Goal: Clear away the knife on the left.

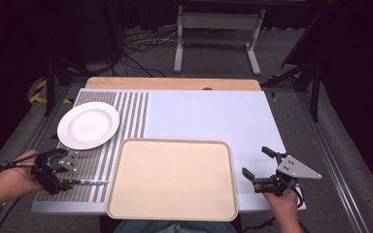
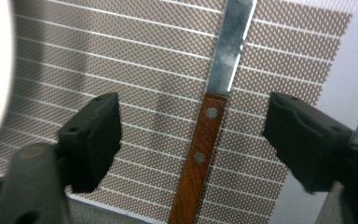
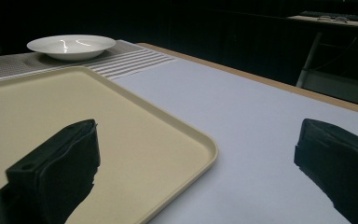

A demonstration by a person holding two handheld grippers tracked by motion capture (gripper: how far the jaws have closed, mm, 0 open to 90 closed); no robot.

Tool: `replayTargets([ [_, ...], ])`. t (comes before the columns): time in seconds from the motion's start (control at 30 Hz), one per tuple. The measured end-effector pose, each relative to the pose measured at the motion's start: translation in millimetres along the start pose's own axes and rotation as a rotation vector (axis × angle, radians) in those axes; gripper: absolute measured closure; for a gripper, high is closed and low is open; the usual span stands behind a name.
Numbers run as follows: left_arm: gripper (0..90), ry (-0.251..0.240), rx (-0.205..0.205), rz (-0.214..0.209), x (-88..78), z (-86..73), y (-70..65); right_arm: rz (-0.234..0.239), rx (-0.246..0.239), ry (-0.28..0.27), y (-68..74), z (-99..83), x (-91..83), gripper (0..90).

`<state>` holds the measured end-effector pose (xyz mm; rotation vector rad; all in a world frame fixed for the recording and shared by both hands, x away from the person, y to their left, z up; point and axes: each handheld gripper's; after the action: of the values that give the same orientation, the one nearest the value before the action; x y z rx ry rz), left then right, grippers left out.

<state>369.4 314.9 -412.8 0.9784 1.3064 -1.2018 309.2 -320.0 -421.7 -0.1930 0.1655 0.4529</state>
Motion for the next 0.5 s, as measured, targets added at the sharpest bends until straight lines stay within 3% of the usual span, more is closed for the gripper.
replayTargets([
  [0.07, 29.5, 0.037, 0.022, -0.003, 4.1, 2.4, -0.1, 0.000, 0.004, 0.000, -0.1, -0.2, 0.3, 0.6],
  [0.27, 44.4, 0.067, 0.047, 0.006, 9.8, 3.7, 1.0, -0.002, 0.005, 0.009, -0.2, -0.8, 0.9, 0.6],
  [0.33, 51.6, 0.099, 0.070, -0.015, 11.5, 5.9, 0.7, -0.003, 0.006, 0.008, -0.4, -0.9, 1.0, 0.6],
  [0.4, 55.3, 0.110, 0.071, -0.030, 11.2, 7.1, 0.5, 0.000, 0.009, 0.008, -0.6, -1.0, 1.2, 0.6],
  [0.5, 69.1, 0.114, 0.102, -0.064, 12.7, 8.4, -0.7, 0.001, 0.011, 0.011, -0.9, -1.3, 1.2, 0.6],
])
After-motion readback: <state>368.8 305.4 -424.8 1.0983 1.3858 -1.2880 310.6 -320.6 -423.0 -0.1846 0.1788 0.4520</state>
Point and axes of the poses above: each handheld gripper's, and its own axes: x roughly forward along the jaws, z roughly out of its top, y roughly to its left, and after that the axes turned 14 degrees about -z, right-handed
